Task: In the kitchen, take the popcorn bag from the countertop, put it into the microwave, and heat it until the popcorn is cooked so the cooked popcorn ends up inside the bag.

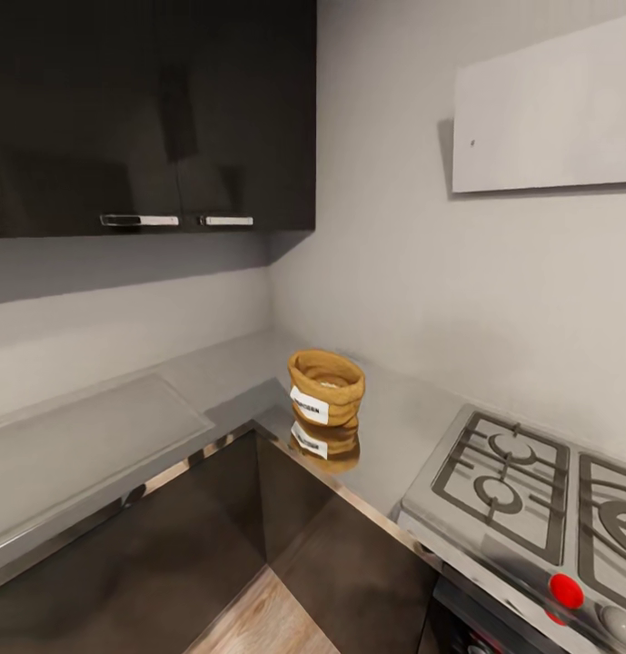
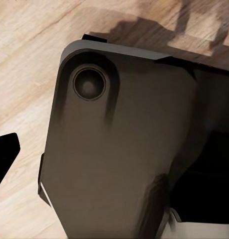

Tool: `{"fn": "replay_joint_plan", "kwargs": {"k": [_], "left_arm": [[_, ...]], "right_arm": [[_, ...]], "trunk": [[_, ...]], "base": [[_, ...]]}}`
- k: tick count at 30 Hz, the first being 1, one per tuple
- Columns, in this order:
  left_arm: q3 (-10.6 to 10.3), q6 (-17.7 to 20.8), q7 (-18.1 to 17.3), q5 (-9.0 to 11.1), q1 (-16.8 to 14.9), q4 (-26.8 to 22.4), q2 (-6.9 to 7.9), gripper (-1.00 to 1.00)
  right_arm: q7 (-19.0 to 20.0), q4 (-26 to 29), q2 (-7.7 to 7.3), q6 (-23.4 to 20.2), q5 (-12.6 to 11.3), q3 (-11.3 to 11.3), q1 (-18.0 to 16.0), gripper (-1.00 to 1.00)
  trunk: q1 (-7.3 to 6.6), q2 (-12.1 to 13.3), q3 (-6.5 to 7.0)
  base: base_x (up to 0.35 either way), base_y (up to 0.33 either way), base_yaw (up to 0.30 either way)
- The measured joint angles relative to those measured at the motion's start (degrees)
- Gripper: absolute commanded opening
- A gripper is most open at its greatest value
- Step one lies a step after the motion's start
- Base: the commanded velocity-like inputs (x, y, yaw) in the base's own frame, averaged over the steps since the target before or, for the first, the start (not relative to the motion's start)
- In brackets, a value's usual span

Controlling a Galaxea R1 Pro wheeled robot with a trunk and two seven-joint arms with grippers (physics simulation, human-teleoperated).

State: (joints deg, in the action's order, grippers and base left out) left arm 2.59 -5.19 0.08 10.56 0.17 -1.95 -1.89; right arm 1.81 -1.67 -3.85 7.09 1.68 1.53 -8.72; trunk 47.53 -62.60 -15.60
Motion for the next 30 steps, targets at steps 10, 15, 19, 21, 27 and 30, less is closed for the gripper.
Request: {"fn": "replay_joint_plan", "kwargs": {"k": [10,15,19,21,27,30], "left_arm": [[0.0,0.0,-0.05,0.01,-0.01,0.0,0.23,1.0],[0.04,-0.07,-0.03,-0.02,-0.01,0.0,0.2,1.0],[0.06,-0.09,0.0,-0.05,-0.01,0.0,0.07,1.0],[0.03,-0.09,-0.05,-0.07,-0.01,0.01,0.05,1.0],[-0.01,-0.1,-0.09,-0.16,-0.02,0.02,-0.02,1.0],[0.0,-0.1,-0.12,-0.18,-0.02,0.03,-0.03,1.0]], "right_arm": [[0.0,0.0,0.1,-0.35,0.03,0.01,-0.01,1.0],[0.0,0.0,-0.03,-0.36,0.0,0.01,0.01,1.0],[-0.32,0.82,-0.47,-0.54,3.03,0.92,-0.1,1.0],[-0.31,4.01,0.23,-1.4,5.47,1.21,-0.14,1.0],[0.06,31.1,9.56,-23.94,13.46,2.5,-0.17,1.0],[0.74,41.1,13.41,-31.17,15.77,7.44,-0.15,1.0]], "trunk": [[-2.2,4.01,1.8],[-2.64,4.83,2.16],[-2.64,4.83,2.17],[-2.64,4.83,2.17],[-2.64,4.83,2.18],[-2.64,4.83,2.17]], "base": [[0.0,0.0,0.0],[0.0,0.0,0.0],[0.0,0.0,0.0],[0.0,0.0,0.0],[0.0,0.0,0.0],[0.0,0.0,0.0]]}}
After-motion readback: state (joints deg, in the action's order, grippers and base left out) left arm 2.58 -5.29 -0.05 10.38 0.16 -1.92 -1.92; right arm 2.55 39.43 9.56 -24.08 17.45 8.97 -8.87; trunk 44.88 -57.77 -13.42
